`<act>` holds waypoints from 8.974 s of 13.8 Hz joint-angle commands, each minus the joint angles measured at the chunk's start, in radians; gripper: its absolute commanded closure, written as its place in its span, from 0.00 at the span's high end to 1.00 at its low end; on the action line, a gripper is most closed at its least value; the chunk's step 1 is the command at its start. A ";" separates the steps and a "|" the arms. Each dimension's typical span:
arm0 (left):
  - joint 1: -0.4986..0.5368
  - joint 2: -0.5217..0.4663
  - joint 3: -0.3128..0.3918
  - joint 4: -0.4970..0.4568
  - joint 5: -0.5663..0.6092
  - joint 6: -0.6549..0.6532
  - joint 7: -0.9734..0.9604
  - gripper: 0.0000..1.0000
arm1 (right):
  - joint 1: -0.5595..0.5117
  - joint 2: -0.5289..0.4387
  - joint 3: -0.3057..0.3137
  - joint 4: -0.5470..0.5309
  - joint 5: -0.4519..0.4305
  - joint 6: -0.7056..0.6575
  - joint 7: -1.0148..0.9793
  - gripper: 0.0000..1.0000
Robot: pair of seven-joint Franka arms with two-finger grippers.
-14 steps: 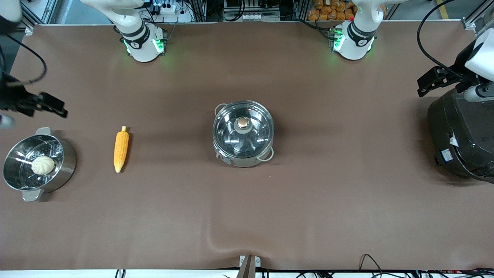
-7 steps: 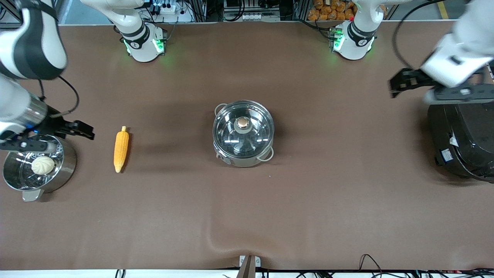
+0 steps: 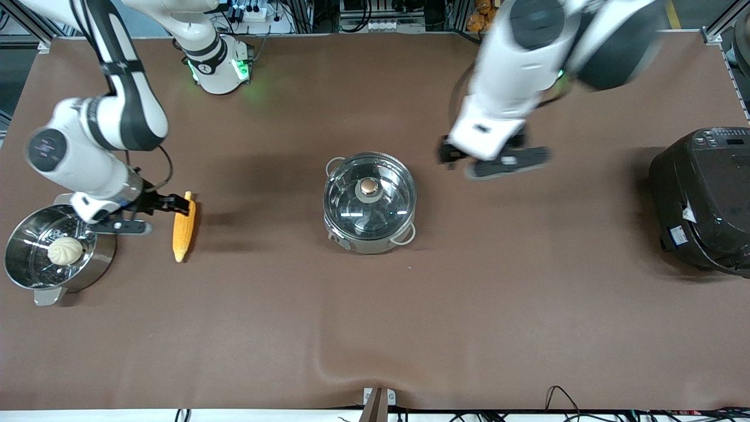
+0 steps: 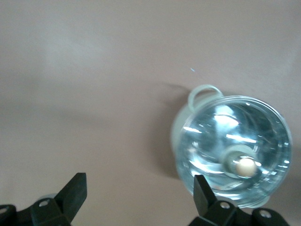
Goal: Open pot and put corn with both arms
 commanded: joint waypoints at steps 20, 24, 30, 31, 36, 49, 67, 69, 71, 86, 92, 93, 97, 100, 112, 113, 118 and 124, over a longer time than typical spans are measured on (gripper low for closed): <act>-0.403 0.385 0.248 0.237 0.040 0.204 -0.342 0.90 | -0.058 0.241 -0.003 0.075 -0.110 0.182 -0.060 0.17; -0.404 0.404 0.245 0.237 0.039 0.212 -0.342 0.83 | -0.004 0.184 0.003 0.252 -0.096 -0.157 -0.052 0.21; -0.404 0.418 0.244 0.234 0.034 0.224 -0.341 0.72 | 0.207 0.205 0.001 0.449 -0.093 -0.362 0.181 0.21; -0.404 0.421 0.244 0.232 0.034 0.224 -0.341 0.69 | 0.226 0.212 0.001 0.461 -0.091 -0.363 0.182 0.21; -0.404 0.426 0.242 0.234 0.032 0.229 -0.341 0.53 | 0.272 0.213 0.001 0.481 -0.025 -0.363 0.185 0.21; -0.416 0.427 0.242 0.229 0.006 0.238 -0.361 0.00 | 0.277 0.212 0.001 0.500 -0.007 -0.371 0.207 0.21; 0.027 0.018 0.244 -0.024 0.006 0.003 0.495 0.00 | 0.558 0.236 0.000 0.687 0.133 -0.504 0.546 0.21; 0.086 0.016 0.244 -0.074 -0.001 0.026 0.546 0.00 | 0.655 0.276 -0.002 0.688 0.123 -0.474 0.563 0.21; 0.137 -0.028 0.242 -0.207 -0.003 0.147 0.586 0.00 | 0.720 0.340 -0.003 0.737 0.120 -0.415 0.682 0.21; 0.300 -0.045 0.242 -0.845 0.009 0.838 0.794 0.00 | 0.706 0.413 -0.014 0.860 0.077 -0.439 0.707 1.00; 0.305 -0.016 0.239 -0.825 0.005 0.833 0.822 0.99 | 0.510 0.162 -0.016 0.649 0.074 -0.429 0.599 1.00; 0.306 -0.022 0.239 -0.811 0.003 0.828 0.822 1.00 | 0.460 0.122 -0.014 0.624 0.076 -0.429 0.568 1.00; 0.311 -0.186 0.242 -0.660 -0.003 0.579 0.824 1.00 | 0.259 0.005 -0.014 0.560 0.076 -0.493 0.344 1.00; 0.297 -0.192 0.239 -0.315 -0.004 0.195 0.804 1.00 | 0.128 -0.086 -0.014 0.560 0.076 -0.574 0.252 1.00; 0.348 -0.226 0.251 0.005 -0.015 -0.235 0.883 1.00 | -0.141 -0.293 -0.008 0.555 0.076 -0.859 0.020 1.00; 0.357 -0.228 0.253 0.004 -0.018 -0.254 0.903 1.00 | -0.148 -0.304 -0.007 0.549 0.061 -0.857 -0.040 1.00; 0.420 -0.252 0.247 -0.027 -0.096 -0.276 0.907 1.00 | -0.141 -0.308 -0.007 0.558 -0.002 -0.791 -0.059 1.00; 0.398 -0.301 0.227 -0.081 -0.090 -0.256 0.890 1.00 | -0.121 -0.308 -0.007 0.556 -0.004 -0.780 -0.217 1.00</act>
